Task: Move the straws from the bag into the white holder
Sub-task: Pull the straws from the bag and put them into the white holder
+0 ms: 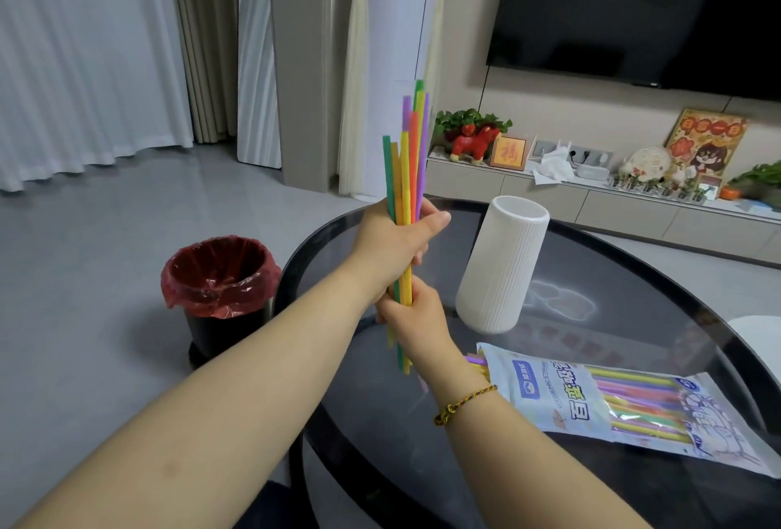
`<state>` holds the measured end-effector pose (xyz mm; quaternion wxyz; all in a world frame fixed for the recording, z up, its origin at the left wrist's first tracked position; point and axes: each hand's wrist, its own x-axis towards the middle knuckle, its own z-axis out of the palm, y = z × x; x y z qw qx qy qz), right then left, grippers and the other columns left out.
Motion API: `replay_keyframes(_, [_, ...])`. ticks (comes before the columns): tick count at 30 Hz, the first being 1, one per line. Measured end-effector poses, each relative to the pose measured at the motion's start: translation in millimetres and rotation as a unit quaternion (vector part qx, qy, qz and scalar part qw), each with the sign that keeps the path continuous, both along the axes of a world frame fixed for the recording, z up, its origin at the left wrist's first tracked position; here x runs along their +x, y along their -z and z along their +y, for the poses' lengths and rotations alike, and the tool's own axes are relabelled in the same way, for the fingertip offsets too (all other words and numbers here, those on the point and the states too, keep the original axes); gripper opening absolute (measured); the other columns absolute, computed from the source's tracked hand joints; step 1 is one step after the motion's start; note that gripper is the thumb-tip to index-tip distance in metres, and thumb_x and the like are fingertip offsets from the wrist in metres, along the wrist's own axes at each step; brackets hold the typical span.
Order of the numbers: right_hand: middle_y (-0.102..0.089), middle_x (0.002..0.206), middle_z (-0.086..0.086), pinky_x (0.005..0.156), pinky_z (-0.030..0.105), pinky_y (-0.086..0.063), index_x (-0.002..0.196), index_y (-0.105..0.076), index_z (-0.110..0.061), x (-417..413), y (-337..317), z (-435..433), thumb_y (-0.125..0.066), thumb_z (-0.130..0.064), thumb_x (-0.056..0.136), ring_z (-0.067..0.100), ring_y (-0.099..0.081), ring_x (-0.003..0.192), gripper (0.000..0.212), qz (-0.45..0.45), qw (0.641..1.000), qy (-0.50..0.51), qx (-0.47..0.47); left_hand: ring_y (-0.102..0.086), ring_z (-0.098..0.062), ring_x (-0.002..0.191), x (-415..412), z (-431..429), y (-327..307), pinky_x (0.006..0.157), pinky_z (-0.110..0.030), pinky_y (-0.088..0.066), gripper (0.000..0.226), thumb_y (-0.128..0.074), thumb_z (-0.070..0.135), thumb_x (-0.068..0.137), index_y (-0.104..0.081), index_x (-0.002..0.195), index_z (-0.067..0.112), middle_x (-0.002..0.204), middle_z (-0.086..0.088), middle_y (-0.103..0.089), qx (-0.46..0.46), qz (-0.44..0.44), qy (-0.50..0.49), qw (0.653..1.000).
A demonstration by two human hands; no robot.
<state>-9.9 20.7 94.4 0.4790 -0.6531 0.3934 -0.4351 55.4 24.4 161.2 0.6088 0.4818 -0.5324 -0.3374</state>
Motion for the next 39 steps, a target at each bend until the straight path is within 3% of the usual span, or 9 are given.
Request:
replay_keyframes(5, [-0.049,0.052,0.000,0.042,0.013,-0.040,0.057,-0.046,-0.017,0,-8,-4,-0.053,0.000,0.078,0.012,-0.044,0.049,0.027,-0.032,0.999,-0.004,0.002,-0.046,-0.001,0.034,-4,-1,-13,0.042,-0.013,-0.044,0.021,-0.063,0.021,0.081,-0.054,0.062,0.026,0.034,0.012,-0.050,-0.035,-0.029,0.013,0.999])
replay_keyframes(11, [-0.053,0.062,0.003,0.059,0.022,-0.045,0.065,-0.050,-0.015,-6,4,-5,-0.054,0.002,0.076,0.016,-0.050,0.062,0.021,-0.007,0.999,-0.040,0.022,-0.050,0.000,0.040,-4,-4,4,0.054,-0.020,-0.047,0.019,-0.065,0.019,0.078,-0.056,0.062,0.026,0.037,0.012,-0.052,0.005,-0.029,0.010,1.000])
replay_keyframes(16, [-0.051,0.059,0.002,0.047,0.008,-0.041,0.065,-0.048,-0.013,-7,14,-3,-0.047,0.004,0.077,0.012,-0.047,0.054,0.021,0.017,0.999,-0.039,0.030,-0.042,-0.002,0.033,-8,-3,18,0.044,-0.017,-0.042,0.022,-0.063,0.023,0.080,-0.054,0.061,0.024,0.033,0.010,-0.046,0.037,-0.007,0.018,0.999])
replay_keyframes(19, [-0.050,0.057,0.002,0.048,0.009,-0.042,0.063,-0.047,-0.014,-5,12,-4,-0.049,0.004,0.076,0.012,-0.047,0.054,0.023,0.004,0.999,-0.036,0.030,-0.043,-0.002,0.033,-9,-5,14,0.042,-0.016,-0.042,0.023,-0.064,0.026,0.079,-0.053,0.060,0.024,0.033,0.011,-0.047,0.025,-0.010,0.016,1.000])
replay_keyframes(23, [-0.057,0.066,-0.001,0.058,0.013,-0.047,0.069,-0.052,-0.021,-8,14,-6,-0.060,-0.004,0.076,0.011,-0.055,0.065,0.021,-0.012,0.998,-0.050,0.023,-0.056,0.000,0.044,-5,-6,20,0.060,-0.023,-0.051,0.019,-0.070,0.022,0.073,-0.057,0.060,0.027,0.048,0.012,-0.057,0.021,-0.014,0.017,1.000])
replay_keyframes(26, [-0.055,0.067,-0.001,0.057,0.013,-0.045,0.071,-0.051,-0.019,-9,22,-2,-0.060,-0.005,0.078,0.012,-0.053,0.066,0.018,-0.006,0.998,-0.059,0.032,-0.059,-0.001,0.048,-5,-5,30,0.069,-0.030,-0.052,0.017,-0.070,0.018,0.074,-0.059,0.064,0.027,0.058,0.007,-0.060,0.036,-0.011,0.023,0.999])
replay_keyframes(30, [-0.053,0.060,0.000,0.055,0.015,-0.045,0.066,-0.050,-0.015,-8,24,0,-0.052,-0.004,0.080,0.012,-0.050,0.058,0.018,0.017,0.997,-0.050,0.051,-0.048,-0.005,0.041,-5,-6,32,0.054,-0.025,-0.048,0.020,-0.064,0.024,0.080,-0.055,0.062,0.025,0.041,0.010,-0.050,0.050,-0.008,0.033,0.998])
replay_keyframes(34, [-0.056,0.062,-0.001,0.060,0.018,-0.050,0.074,-0.053,-0.012,-6,20,2,-0.053,-0.006,0.081,0.007,-0.055,0.056,0.009,0.008,0.995,-0.073,0.064,-0.039,-0.004,0.034,-4,-8,30,0.043,-0.018,-0.040,0.025,-0.059,0.031,0.084,-0.048,0.065,0.019,0.040,0.010,-0.041,0.052,0.017,0.047,0.997])
replay_keyframes(39, [-0.054,0.054,0.004,0.046,0.014,-0.048,0.069,-0.051,-0.008,-12,4,1,-0.050,-0.001,0.080,0.003,-0.051,0.039,0.013,-0.014,0.994,-0.090,0.066,-0.033,-0.003,0.032,-5,-12,19,0.035,-0.014,-0.034,0.031,-0.057,0.025,0.086,-0.042,0.060,0.019,0.034,0.011,-0.036,0.035,0.098,0.082,0.991])
